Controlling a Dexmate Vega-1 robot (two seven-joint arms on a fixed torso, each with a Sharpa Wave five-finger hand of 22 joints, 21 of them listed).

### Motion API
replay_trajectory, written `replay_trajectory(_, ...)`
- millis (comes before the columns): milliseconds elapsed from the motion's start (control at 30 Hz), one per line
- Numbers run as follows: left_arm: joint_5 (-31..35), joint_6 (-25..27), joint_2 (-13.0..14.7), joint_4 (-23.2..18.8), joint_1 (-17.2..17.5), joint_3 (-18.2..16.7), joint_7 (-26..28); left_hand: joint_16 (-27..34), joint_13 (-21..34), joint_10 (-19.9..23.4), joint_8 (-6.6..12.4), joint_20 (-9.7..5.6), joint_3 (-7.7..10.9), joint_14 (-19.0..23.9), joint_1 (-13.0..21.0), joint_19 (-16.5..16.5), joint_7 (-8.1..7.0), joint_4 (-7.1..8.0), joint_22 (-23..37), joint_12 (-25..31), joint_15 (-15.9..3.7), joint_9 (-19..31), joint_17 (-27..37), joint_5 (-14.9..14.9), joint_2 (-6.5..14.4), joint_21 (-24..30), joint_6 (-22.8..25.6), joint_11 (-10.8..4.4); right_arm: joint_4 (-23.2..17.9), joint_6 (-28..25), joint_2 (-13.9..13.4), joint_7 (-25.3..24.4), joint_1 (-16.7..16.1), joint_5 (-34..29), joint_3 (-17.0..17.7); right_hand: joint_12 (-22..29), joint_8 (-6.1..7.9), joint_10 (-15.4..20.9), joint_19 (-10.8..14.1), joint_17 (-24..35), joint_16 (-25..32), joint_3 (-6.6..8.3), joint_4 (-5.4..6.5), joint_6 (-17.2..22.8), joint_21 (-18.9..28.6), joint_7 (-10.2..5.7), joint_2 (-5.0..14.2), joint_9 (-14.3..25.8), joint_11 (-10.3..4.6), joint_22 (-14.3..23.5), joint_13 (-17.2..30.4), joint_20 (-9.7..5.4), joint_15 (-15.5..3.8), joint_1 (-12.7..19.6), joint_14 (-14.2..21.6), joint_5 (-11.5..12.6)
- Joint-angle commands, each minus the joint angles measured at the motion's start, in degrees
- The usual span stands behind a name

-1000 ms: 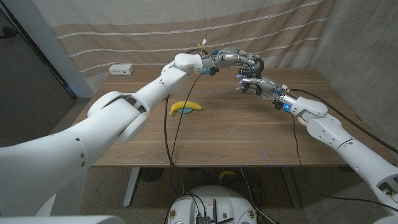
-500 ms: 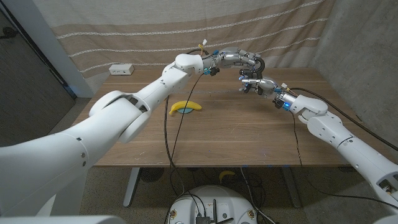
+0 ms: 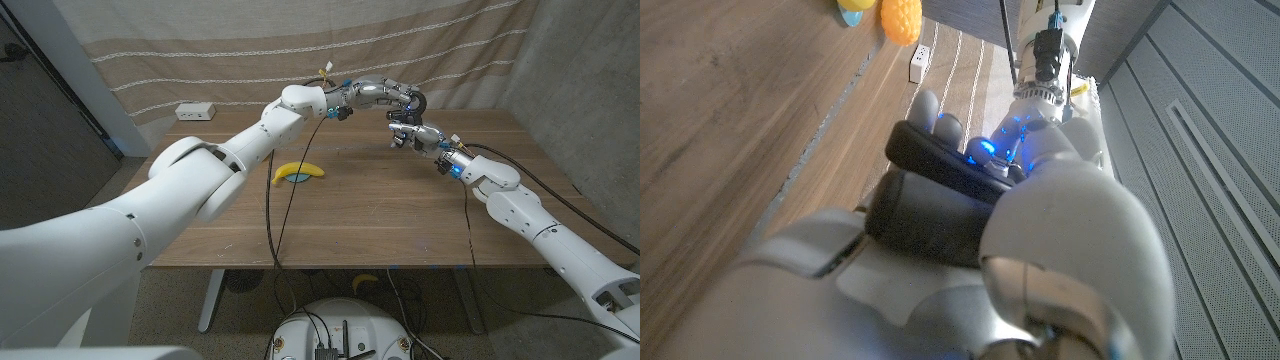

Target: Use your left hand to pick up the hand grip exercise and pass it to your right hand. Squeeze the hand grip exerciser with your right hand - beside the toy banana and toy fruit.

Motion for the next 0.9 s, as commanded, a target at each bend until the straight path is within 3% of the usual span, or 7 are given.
replay_trajectory(33,-0.81,-1.87,-2.01,6.75,-2.41,-1.11,-2.92,-0.06,0.18,-0.29,2.16,0.73,1.04,0.74,-0.17,-0.30,-3.70,0.10,0.20,-0.48,-3.17,7.71,0.09,0.31,1.11,0.39,1.75,0.97,0.17,3.41,2.53,-5.69,-1.32,-0.89,1.16,11.44,1.26,6.36,1.62,0.25,14.82,0.58,0.12,8.10,1.24,3.53,0.14,-0.05,-5.18,-0.13,-0.09,-1.23,-7.57,-0.20,2.33,1.36)
replay_trajectory(233,-1.10,-2.36,-2.49,9.20,-3.42,-1.74,-4.24,-0.20,0.28,-2.11,-2.53,1.24,1.22,0.18,0.49,-0.91,-3.41,-0.74,0.18,-0.95,-2.17,7.02,0.08,0.37,0.67,0.69,-7.98,1.84,0.66,5.10,4.16,-8.32,-1.91,-0.75,1.85,12.51,2.01,9.08,3.60,0.28,14.92,1.31,0.28,9.77,1.88,4.18,0.12,-0.50,-4.61,0.18,-0.20,-1.35,-7.72,-0.59,4.38,3.04)
replay_trajectory(333,-1.36,-2.61,-3.04,11.20,-4.31,-2.11,-5.36,-0.17,0.33,-3.41,-4.97,1.45,0.47,-0.11,0.04,-1.50,-2.57,-0.66,0.14,-1.14,-1.93,6.58,0.05,0.38,-0.07,0.73,-12.51,2.11,1.16,5.59,4.72,-8.93,-1.83,-0.77,1.93,12.40,2.46,10.14,4.63,0.29,14.90,2.07,0.48,10.86,1.97,4.71,0.20,-0.96,-4.59,0.60,-0.25,-1.39,-7.75,-1.10,5.88,4.47)
replay_trajectory(500,-1.60,-2.70,-3.65,13.71,-5.62,-2.66,-6.83,-0.38,0.40,-6.58,-9.23,1.88,-1.28,-1.67,-1.80,-3.02,-3.16,-0.29,0.06,-1.46,-0.98,5.41,0.06,0.49,-1.42,0.51,-20.80,3.77,1.86,6.27,5.61,-10.26,-1.73,-0.97,2.03,12.29,2.88,11.18,5.66,0.29,14.76,3.18,0.52,11.24,1.78,4.65,0.15,-1.27,-4.34,0.91,-0.29,-1.63,-7.71,-1.56,7.04,6.39)
replay_trajectory(700,-3.34,-2.68,-3.58,14.61,-5.78,-4.77,-7.63,-0.51,0.42,-10.20,-10.49,1.87,-4.05,-3.32,-5.75,-4.66,-3.24,0.41,-0.06,-1.62,-0.51,4.03,0.06,0.34,-4.22,0.00,-26.97,4.84,2.17,6.22,5.65,-10.63,-1.54,-1.14,1.99,12.11,3.46,11.96,6.24,0.30,14.65,4.86,0.42,11.61,1.31,4.85,-0.56,-1.73,-4.08,1.41,-0.32,-1.67,-7.67,-2.27,7.93,9.40)
replay_trajectory(767,-4.24,-3.14,-3.40,14.52,-5.50,-5.81,-7.81,-0.58,0.44,-11.29,-10.52,2.22,-4.63,-4.08,-7.22,-5.05,-2.70,0.94,-0.06,-1.68,0.23,3.61,0.17,0.33,-4.22,-0.13,-28.66,5.67,2.26,6.19,5.65,-10.63,-1.48,-1.11,1.99,12.16,3.58,12.39,6.43,0.30,14.64,5.36,0.39,11.68,1.20,5.00,-0.82,-1.93,-3.85,1.53,-0.33,-1.65,-7.66,-2.48,8.13,10.26)
replay_trajectory(900,-6.50,-4.48,-3.01,14.07,-4.62,-8.24,-8.71,-0.40,0.46,-12.76,-10.79,1.80,-5.50,-4.29,-9.48,-5.50,-3.03,1.67,-0.06,-1.72,0.03,3.05,0.30,0.19,-4.45,-0.28,-31.73,5.79,2.39,6.17,5.61,-10.93,-1.36,-1.38,1.95,12.12,4.12,12.96,6.81,0.29,14.65,6.57,0.32,11.94,0.98,5.14,-1.53,-2.10,-3.95,1.75,-0.33,-1.58,-7.65,-3.03,8.70,12.31)
